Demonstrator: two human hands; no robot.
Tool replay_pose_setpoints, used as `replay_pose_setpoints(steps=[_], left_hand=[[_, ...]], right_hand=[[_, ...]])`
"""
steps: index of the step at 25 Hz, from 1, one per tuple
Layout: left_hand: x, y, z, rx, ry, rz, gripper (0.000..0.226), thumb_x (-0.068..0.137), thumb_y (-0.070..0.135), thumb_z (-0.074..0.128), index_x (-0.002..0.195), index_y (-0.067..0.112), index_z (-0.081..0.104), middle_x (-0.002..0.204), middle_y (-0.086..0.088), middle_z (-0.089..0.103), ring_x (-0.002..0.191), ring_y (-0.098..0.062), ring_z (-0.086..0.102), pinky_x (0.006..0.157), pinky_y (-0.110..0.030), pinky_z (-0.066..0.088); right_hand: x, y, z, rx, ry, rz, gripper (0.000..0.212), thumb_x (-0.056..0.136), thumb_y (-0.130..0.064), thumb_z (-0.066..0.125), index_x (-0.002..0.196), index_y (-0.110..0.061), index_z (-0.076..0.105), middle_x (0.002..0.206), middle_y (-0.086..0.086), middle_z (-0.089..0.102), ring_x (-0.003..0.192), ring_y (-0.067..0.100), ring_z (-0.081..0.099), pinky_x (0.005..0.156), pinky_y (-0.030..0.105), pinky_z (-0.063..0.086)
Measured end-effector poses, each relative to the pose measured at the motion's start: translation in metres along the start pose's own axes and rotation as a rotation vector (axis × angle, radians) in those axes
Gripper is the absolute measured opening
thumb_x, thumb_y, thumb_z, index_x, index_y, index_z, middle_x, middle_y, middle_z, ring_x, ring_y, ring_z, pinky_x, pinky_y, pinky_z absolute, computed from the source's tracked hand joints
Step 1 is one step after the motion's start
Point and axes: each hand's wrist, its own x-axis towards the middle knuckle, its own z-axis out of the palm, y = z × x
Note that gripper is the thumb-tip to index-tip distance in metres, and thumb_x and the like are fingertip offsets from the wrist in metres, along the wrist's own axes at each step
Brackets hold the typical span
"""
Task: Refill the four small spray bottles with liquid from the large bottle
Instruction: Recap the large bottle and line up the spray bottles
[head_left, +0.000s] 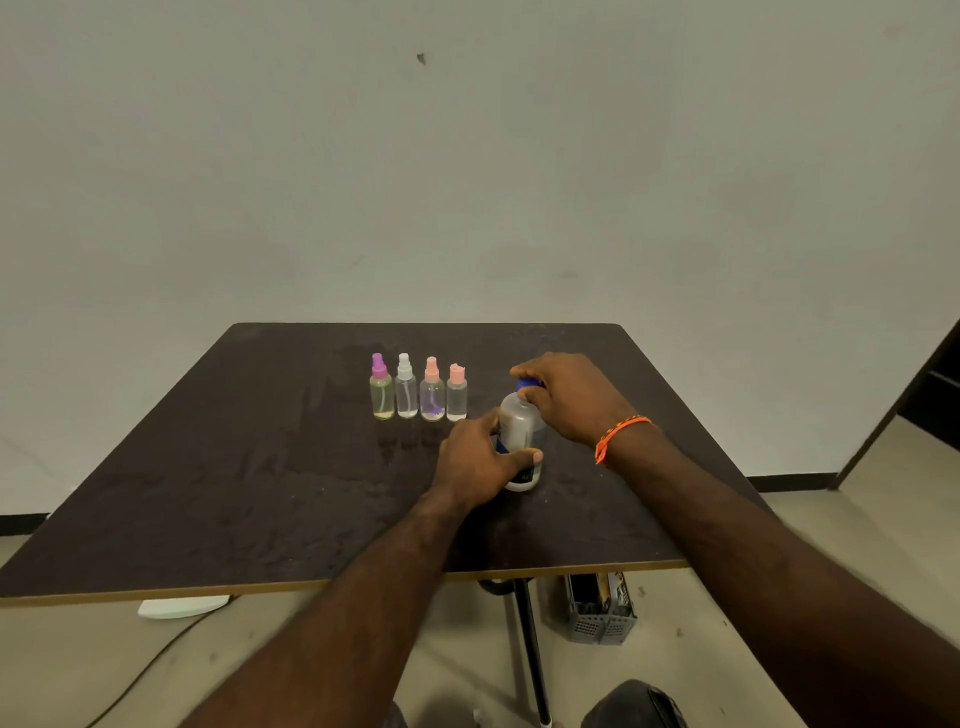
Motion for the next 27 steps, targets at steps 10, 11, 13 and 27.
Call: replay_pose_setpoints(steps=[10,11,13,27], left_hand=[[0.002,0.001,-0.001,0.036,-0.001,-0.007,0.079,0.067,0.070,0.078,0.134,0.028,0.065,0.119,0.012,0.075,0.104,-0.006,0.070,0.096,-0.041,0.060],[0.002,0.000,-0.001,0.031,-0.003,-0.008,0.082,0.065,0.073,0.076,0.133,0.029,0.065,0.118,0.013,0.075,0.103,-0.006,0.070,0.096,-0.041,0.060],[0.002,-0.001,0.000,0.025,-0.008,-0.007,0.084,0.062,0.074,0.074,0.133,0.028,0.065,0.117,0.012,0.076,0.103,-0.006,0.071,0.095,-0.041,0.060],[0.003,-0.003,0.002,0.045,-0.009,-0.025,0.086,0.060,0.077,0.071,0.130,0.028,0.066,0.117,0.011,0.075,0.103,-0.008,0.070,0.094,-0.042,0.060]], right_hand=[[-0.008,0.003,0.003,0.185,-0.072,0.115,0.060,0.084,-0.034,0.076,0.137,-0.018,0.054,0.136,0.000,0.058,0.120,0.018,0.057,0.100,0.029,0.045],[-0.008,0.006,0.002,0.208,-0.084,0.104,0.055,0.088,-0.025,0.072,0.139,-0.018,0.053,0.139,0.000,0.057,0.123,0.017,0.056,0.102,0.028,0.043],[-0.007,0.009,-0.002,0.238,-0.056,0.113,0.043,0.090,-0.018,0.070,0.132,-0.018,0.061,0.129,0.001,0.065,0.115,0.016,0.061,0.100,0.027,0.045],[-0.008,0.008,0.009,0.369,0.167,0.099,0.029,0.086,-0.028,0.076,0.114,-0.019,0.072,0.108,-0.005,0.072,0.092,0.003,0.064,0.091,0.031,0.055]])
